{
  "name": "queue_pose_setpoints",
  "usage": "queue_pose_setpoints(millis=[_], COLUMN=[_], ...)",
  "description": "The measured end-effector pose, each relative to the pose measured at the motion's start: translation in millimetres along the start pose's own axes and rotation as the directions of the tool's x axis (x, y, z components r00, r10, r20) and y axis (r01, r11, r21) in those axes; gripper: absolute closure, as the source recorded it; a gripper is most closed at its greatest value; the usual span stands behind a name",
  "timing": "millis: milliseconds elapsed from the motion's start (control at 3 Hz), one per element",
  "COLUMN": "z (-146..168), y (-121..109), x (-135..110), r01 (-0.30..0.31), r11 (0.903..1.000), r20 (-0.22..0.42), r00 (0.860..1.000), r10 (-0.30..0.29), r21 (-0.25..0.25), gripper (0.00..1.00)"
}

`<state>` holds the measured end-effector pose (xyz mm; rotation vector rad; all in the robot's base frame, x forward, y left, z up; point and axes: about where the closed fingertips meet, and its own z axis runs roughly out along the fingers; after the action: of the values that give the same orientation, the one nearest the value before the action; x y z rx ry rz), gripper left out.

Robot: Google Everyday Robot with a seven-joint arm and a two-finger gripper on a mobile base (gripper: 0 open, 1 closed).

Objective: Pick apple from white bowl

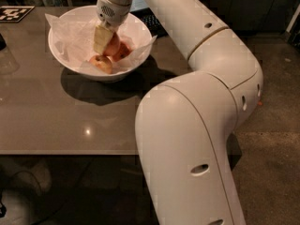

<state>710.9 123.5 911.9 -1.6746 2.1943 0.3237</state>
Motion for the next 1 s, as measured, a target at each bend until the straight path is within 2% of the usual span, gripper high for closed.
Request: queue_pose_setpoints(millis=[333,1000], z=[-10.3,-89.3], y=[2.4,31.1], x=[-6.0,-39.7], r01=[0.003,0.094], r11=[0.9997,0.9913], r20=[-0.001,0.060], r00=[1.000,0.993], r10=[-0.003,-0.099], r21=[0.022,0.092], gripper=[1.00,1.00])
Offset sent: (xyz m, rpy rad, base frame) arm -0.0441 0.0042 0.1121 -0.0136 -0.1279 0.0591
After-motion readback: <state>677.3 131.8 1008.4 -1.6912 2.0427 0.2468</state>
